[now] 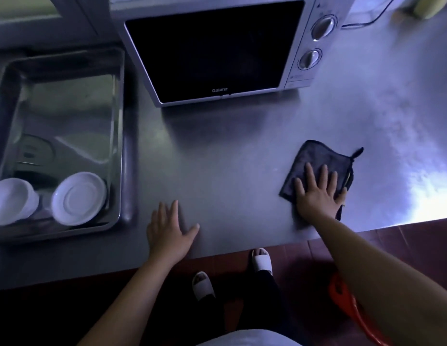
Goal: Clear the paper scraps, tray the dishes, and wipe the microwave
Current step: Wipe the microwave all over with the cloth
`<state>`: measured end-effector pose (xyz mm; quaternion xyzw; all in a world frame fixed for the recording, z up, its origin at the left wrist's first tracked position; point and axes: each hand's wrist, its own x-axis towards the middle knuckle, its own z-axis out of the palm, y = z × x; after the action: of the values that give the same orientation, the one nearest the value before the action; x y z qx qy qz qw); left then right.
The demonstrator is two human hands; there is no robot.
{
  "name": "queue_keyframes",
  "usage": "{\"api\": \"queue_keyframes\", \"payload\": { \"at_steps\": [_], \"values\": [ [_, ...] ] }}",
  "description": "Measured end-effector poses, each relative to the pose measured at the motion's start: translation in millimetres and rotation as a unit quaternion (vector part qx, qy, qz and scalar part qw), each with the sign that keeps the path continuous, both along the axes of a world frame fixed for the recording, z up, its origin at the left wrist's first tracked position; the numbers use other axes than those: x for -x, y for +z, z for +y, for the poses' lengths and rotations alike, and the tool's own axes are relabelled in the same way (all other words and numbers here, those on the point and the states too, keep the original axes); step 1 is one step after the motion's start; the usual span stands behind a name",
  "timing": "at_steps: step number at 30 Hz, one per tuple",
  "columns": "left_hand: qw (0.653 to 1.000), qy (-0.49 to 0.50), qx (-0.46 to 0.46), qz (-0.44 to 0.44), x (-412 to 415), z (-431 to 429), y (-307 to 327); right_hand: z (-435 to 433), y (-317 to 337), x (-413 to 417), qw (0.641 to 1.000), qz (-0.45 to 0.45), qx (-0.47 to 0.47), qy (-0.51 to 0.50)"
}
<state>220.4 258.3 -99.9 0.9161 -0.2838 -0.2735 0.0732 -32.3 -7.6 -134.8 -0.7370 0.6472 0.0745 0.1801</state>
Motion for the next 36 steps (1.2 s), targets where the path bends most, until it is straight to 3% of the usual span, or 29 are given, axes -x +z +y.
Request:
{"api": "queue_keyframes", "payload": {
  "at_steps": [4,8,11,15,18,22,25,27,30,36],
  "values": [
    [0.992,0.035,-0.116,0.047,1.8,-23.7,-8.8,-67.6,0.7,-44.4,0.997,0.006,-0.035,-0.075],
    [0.987,0.030,-0.140,0.068,3.0,-24.4,-13.9,-108.3,-0.4,-108.7,0.997,0.012,-0.017,-0.077],
    [0.984,0.019,-0.163,0.066,2.2,-25.7,-15.8,-110.3,1.2,-180.2,1.000,-0.009,0.009,-0.009],
    [0.978,0.004,-0.194,0.076,-0.7,-25.8,-20.3,-67.6,3.9,-280.5,0.982,-0.037,0.014,0.184],
    [0.976,0.001,-0.200,0.089,-0.5,-25.5,-20.7,-22.6,4.1,-324.7,0.938,-0.035,0.017,0.344],
    [0.974,0.003,-0.197,0.108,-1.1,-25.1,-19.4,29.0,4.6,-338.8,0.835,-0.044,0.022,0.548],
    [0.973,0.012,-0.195,0.121,-1.7,-25.6,-16.3,44.7,2.8,-321.0,0.754,-0.037,0.034,0.655],
    [0.973,0.011,-0.198,0.113,-2.0,-27.6,-16.1,37.6,1.2,-305.9,0.729,-0.027,0.027,0.683],
    [0.978,0.014,-0.185,0.096,-2.7,-27.3,-7.5,22.5,7.9,-276.0,0.738,-0.011,0.019,0.674],
    [0.989,0.040,-0.111,0.083,0.1,-22.7,18.2,-17.2,4.5,-162.6,0.843,-0.026,0.008,0.538]
  ]
}}
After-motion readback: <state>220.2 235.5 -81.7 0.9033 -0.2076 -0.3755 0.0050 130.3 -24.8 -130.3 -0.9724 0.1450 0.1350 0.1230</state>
